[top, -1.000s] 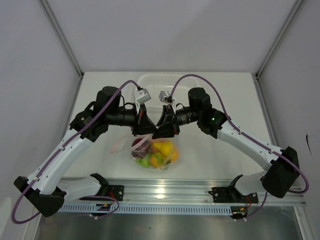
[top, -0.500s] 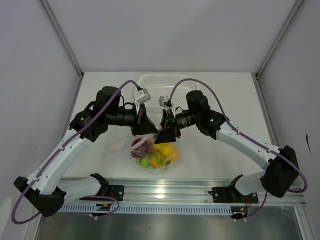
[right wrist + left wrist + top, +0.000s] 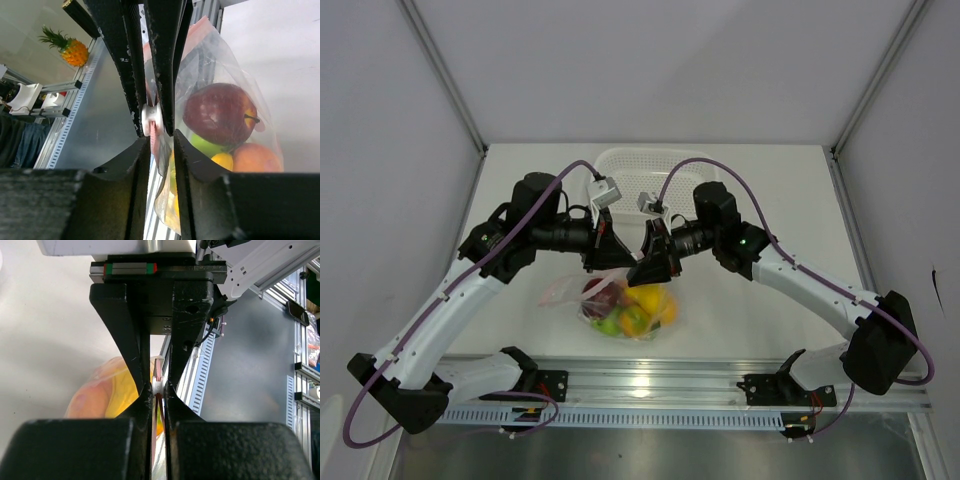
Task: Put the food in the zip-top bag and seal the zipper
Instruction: Zip the zipper food storage bag at the center of the board.
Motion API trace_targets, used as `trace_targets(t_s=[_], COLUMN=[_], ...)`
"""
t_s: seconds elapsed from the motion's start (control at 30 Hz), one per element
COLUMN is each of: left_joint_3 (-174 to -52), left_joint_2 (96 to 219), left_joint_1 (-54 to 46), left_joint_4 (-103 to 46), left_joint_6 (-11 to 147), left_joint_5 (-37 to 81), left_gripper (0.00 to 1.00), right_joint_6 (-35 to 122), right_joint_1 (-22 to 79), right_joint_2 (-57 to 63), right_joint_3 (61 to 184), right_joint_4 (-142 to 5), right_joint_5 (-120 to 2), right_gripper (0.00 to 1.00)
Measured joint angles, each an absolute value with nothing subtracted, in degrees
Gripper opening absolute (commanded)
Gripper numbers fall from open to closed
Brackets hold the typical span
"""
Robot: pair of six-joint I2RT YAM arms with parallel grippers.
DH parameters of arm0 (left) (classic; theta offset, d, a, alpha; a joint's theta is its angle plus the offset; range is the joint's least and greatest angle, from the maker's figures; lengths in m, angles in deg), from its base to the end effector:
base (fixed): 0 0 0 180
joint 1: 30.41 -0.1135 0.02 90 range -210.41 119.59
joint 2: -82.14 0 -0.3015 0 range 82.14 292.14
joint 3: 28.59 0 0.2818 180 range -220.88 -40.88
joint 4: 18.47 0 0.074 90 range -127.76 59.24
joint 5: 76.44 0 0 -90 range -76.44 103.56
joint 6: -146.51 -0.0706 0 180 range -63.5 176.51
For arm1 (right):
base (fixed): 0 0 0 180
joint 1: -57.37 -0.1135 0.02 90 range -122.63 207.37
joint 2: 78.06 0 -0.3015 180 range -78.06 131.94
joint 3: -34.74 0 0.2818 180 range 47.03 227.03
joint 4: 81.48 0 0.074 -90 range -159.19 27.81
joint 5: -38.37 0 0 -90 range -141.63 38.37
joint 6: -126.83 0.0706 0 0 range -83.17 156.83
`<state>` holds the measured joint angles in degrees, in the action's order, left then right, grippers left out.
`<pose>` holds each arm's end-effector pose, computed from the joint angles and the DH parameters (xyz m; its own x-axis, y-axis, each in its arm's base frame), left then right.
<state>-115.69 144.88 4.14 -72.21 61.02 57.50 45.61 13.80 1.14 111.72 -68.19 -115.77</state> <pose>0.1760 -0.1807 0.4365 -0.4741 0.2577 -0.8419 0.8718 0.2713 -0.4079 0.2070 0.2846 0.3707 -0.3333 -0.2251 -0.9156 -0.8884 -0.2502 0.3849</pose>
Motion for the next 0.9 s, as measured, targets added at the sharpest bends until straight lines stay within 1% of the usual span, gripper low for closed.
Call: trace_targets(t_s=[0.07, 0.1, 0.17, 0.2, 0.37, 0.47, 0.6, 0.9], left_joint_3=[-115.69, -115.69, -115.69, -115.69, -115.69, -115.69, -115.69, -114.88], left_joint_2=[144.88, 144.88, 144.88, 144.88, 144.88, 144.88, 144.82, 143.7], left_joint_1=[4.14, 4.14, 4.14, 4.14, 4.07, 3.96, 3.7, 3.7], left_joint_4=[-72.25, -72.25, -72.28, -72.28, -72.62, -72.38, -72.41, -71.64], left_joint_6=[61.02, 61.02, 61.02, 61.02, 60.95, 60.93, 60.78, 60.54], left_joint_5=[57.52, 57.55, 57.59, 57.66, 57.5, 57.41, 56.06, 52.56], left_gripper=[0.01, 0.01, 0.01, 0.01, 0.0, 0.0, 0.0, 0.01], right_joint_6=[45.76, 45.8, 45.69, 45.69, 46.46, 49.83, 55.71, 68.4], right_joint_1=[13.87, 13.93, 14.06, 14.15, 14.37, 14.37, 14.43, 14.67], right_joint_2=[1.14, 1.18, 1.34, 1.55, 2.17, 2.14, 0.88, -7.32], right_joint_3=[111.74, 111.78, 112.05, 112.27, 112.46, 111.74, 107.78, 95.92], right_joint_4=[-68.3, -68.34, -68.21, -68.23, -68.82, -72.17, -79.49, -93.79], right_joint_5=[-115.77, -115.77, -115.82, -115.9, -116.12, -114.35, -110.03, -96.39], right_gripper=[0.22, 0.15, 0.08, 0.0, 0.0, 0.0, 0.0, 0.0])
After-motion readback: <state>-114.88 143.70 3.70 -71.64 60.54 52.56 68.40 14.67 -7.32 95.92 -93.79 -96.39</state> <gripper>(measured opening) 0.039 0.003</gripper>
